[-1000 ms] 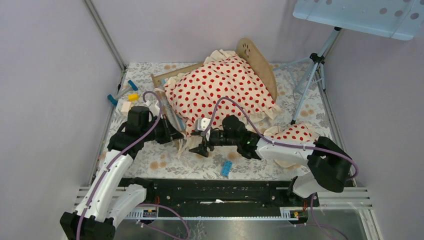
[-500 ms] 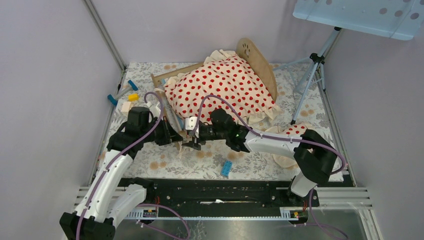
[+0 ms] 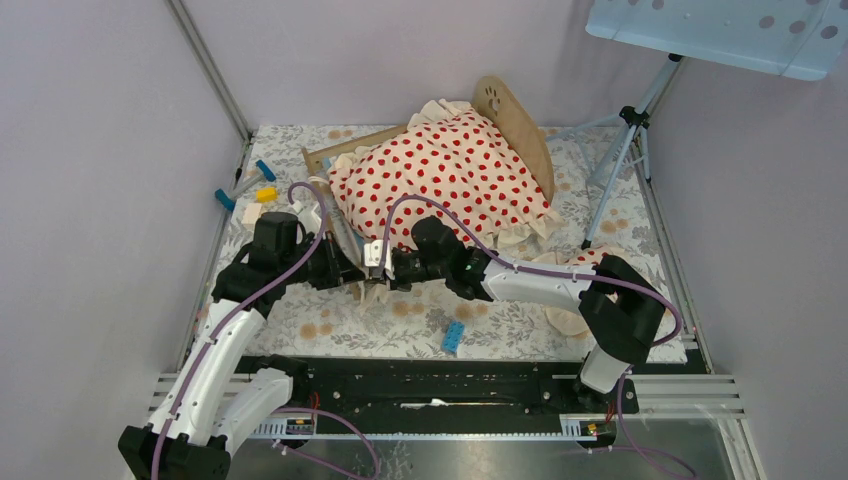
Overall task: Set up the pet bed
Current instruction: Cross the ropes on the bed frame.
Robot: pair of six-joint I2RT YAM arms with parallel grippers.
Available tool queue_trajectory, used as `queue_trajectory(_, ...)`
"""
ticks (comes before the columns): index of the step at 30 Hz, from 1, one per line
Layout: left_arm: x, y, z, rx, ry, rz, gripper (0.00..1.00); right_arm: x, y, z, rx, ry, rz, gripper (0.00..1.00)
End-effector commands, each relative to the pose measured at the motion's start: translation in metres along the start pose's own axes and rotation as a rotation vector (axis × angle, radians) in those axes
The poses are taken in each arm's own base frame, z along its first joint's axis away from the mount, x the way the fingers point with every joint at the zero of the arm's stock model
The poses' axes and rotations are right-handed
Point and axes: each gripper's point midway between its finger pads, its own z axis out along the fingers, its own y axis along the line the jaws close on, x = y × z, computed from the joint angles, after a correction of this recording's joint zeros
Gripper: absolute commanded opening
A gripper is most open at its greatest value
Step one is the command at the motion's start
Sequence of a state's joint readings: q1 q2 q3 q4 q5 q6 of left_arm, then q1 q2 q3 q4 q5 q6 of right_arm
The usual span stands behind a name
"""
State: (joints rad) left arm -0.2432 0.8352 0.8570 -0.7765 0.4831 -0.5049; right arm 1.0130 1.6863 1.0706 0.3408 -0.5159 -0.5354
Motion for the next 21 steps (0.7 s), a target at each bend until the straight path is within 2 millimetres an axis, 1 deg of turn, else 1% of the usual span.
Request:
queue_trajectory(1,-0.015,-0.013,-0.009,0.023,-0.046,0.053,0.17,-0.02,-0.006,-0.002,0.02,-0.04,-0.043,0.0)
queue_trajectory(5,-0.022,-0.016,-0.018,0.004,-0.061,0.093,0.43,-0.008,-0.004,-0.01,0.051,-0.012,-0.053,0.0)
queue_trajectory(7,-0.026,-0.019,-0.023,0.002,-0.075,0.114,0.51,-0.004,-0.002,-0.016,0.062,-0.006,-0.061,0.0)
queue_trajectory(8,-0.028,-0.02,-0.024,-0.001,-0.083,0.123,0.53,-0.003,-0.001,-0.018,0.066,-0.005,-0.062,0.0)
queue_trajectory(11,-0.028,-0.018,-0.023,-0.006,-0.08,0.138,0.54,0.001,0.002,-0.023,0.071,0.003,-0.061,0.0)
queue_trajectory(15,-0.021,-0.012,-0.014,0.002,-0.043,0.145,0.51,0.001,0.001,-0.03,0.074,-0.003,-0.06,0.0)
queue_trajectory(17,-0.018,-0.009,-0.01,0.005,-0.028,0.151,0.49,0.0,-0.001,-0.034,0.082,-0.008,-0.061,0.0)
queue_trajectory(19,-0.014,-0.006,-0.005,0.013,-0.008,0.155,0.42,0.0,-0.002,-0.039,0.081,-0.018,-0.063,0.0)
queue_trajectory(21,-0.011,-0.003,-0.001,0.011,0.008,0.158,0.4,0.0,-0.005,-0.045,0.08,-0.031,-0.061,0.0)
